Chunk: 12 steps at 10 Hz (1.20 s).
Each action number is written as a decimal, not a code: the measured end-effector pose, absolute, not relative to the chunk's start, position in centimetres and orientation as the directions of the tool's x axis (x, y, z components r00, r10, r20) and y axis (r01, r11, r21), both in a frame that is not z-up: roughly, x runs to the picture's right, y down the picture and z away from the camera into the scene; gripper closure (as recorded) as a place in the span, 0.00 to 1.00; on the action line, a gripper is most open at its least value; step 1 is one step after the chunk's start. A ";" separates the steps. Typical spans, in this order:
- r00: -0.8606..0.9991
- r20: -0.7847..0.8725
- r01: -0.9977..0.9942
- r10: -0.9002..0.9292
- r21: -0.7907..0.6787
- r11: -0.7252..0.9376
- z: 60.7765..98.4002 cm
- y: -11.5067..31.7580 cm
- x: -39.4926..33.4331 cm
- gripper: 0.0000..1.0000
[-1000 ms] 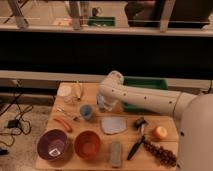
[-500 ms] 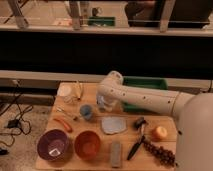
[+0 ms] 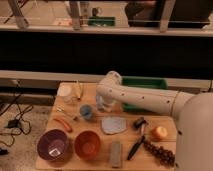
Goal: Place sponge in metal cup
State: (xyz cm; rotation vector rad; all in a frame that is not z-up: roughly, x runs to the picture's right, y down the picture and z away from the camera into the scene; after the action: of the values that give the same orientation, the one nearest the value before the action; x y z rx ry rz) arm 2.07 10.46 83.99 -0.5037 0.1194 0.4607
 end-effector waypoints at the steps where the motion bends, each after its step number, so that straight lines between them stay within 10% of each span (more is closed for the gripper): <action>1: 0.892 -0.216 -0.451 0.397 -0.433 0.780 83.8 10.3 1.8 0.36; 12: 0.888 -0.209 -0.461 0.411 -0.385 0.800 82.7 9.5 1.3 0.26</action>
State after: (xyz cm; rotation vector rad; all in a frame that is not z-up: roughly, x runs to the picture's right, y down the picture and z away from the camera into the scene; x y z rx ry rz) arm 1.32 9.51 82.69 -0.4429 0.1170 0.4685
